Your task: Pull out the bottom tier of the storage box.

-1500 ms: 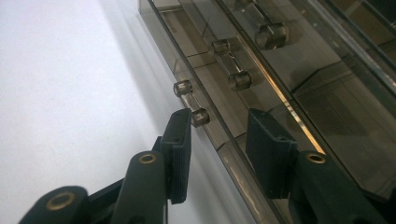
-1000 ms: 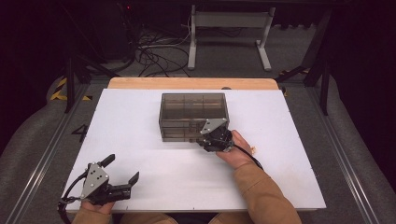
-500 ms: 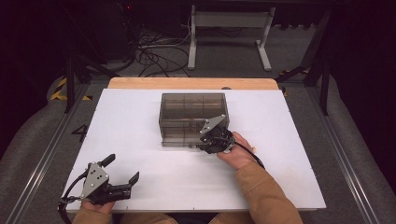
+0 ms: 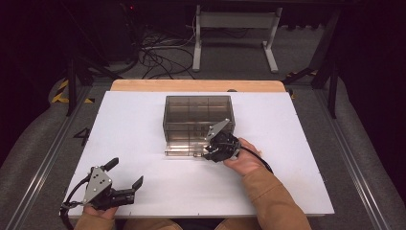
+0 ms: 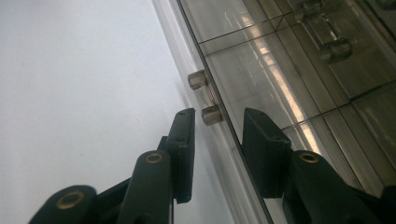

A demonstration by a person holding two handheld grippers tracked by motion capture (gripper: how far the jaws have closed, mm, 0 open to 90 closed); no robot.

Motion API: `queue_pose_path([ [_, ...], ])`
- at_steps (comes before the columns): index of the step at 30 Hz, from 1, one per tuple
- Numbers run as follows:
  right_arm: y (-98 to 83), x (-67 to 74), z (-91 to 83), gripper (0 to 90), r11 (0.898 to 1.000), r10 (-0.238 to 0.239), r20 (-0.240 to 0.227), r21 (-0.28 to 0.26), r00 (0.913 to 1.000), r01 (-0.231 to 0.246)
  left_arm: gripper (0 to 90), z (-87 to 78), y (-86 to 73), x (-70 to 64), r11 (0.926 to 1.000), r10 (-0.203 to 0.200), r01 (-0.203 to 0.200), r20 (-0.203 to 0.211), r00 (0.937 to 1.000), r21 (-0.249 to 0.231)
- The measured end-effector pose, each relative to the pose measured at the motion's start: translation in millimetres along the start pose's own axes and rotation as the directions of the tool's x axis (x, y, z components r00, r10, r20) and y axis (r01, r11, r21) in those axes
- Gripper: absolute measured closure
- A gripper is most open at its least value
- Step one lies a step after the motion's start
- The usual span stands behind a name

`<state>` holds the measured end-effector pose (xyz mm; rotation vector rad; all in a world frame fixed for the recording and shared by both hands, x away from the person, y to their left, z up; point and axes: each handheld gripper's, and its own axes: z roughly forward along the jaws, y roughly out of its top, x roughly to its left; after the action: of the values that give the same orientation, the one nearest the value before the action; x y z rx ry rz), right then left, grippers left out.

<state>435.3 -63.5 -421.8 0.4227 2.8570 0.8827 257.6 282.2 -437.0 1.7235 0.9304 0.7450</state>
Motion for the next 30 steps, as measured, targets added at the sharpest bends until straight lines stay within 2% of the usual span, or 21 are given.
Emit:
queue_pose_path([
  [4,-0.2,2.6,-0.8,65.1,1.0,-0.009,-0.012,0.007,0.9999,0.009,2.6,0.5,0.1,0.3,1.0,0.0,0.0,0.003,1.0,0.001],
  [6,-0.1,5.0,-1.4,65.1,1.0,0.001,-0.015,0.017,0.9999,0.0,2.6,1.0,0.3,0.3,1.0,0.001,-0.001,0.003,1.0,0.0],
  [7,-0.5,5.6,-2.3,65.1,1.0,-0.013,-0.021,0.025,0.9997,0.014,2.6,1.4,0.5,0.5,1.0,0.004,-0.004,0.001,1.0,-0.001],
  [14,-1.7,9.5,-4.6,65.0,0.999,-0.026,-0.044,0.042,0.9987,0.028,2.6,2.4,0.9,0.2,1.0,0.002,-0.002,0.007,1.0,0.0],
  [30,-3.2,20.3,-7.0,63.1,0.997,-0.046,-0.082,0.057,0.9956,0.051,2.6,4.7,1.7,-0.2,1.0,0.005,-0.005,0.014,0.9999,0.0],
])
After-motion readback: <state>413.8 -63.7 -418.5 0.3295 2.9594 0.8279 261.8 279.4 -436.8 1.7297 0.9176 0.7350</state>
